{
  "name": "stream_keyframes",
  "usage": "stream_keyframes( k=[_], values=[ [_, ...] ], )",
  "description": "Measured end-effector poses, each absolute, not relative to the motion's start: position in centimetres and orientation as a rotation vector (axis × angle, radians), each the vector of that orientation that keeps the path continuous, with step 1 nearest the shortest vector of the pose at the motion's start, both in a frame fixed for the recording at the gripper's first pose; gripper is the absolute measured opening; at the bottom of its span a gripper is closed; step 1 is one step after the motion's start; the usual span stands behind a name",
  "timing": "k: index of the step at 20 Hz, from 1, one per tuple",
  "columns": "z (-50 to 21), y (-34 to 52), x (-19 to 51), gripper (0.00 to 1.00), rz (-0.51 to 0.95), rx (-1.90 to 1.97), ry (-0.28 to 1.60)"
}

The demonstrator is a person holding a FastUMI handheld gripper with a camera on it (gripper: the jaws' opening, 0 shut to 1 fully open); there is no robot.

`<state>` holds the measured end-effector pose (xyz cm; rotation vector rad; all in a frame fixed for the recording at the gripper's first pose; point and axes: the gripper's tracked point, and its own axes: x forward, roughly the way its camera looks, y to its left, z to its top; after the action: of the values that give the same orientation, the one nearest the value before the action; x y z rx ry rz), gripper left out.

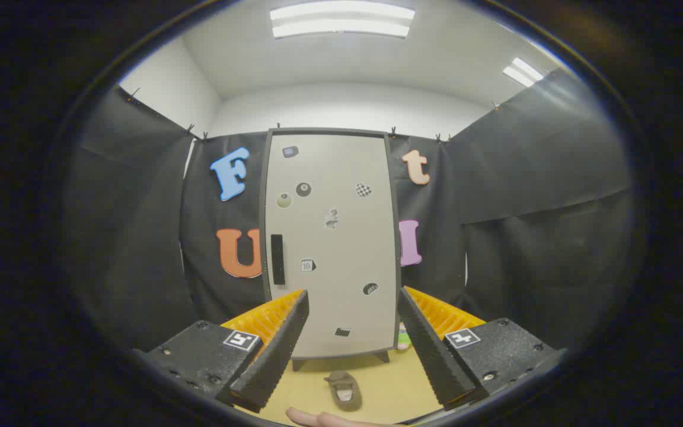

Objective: Open the shoe cabinet door, grab the shoes and put them into the shoe cabinet, then close the shoe cabinet door.

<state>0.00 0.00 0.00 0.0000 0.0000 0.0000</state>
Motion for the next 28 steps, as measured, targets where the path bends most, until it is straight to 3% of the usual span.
stream_keyframes(
  k=[17, 28],
  values=[
    [-2.1, 1.7, 2.3, 0.99, 0.027, -0.008, 0.023],
    [1.6, 4.9, 15.2, 0.99, 0.139, -0.027, 0.012]
  ],
)
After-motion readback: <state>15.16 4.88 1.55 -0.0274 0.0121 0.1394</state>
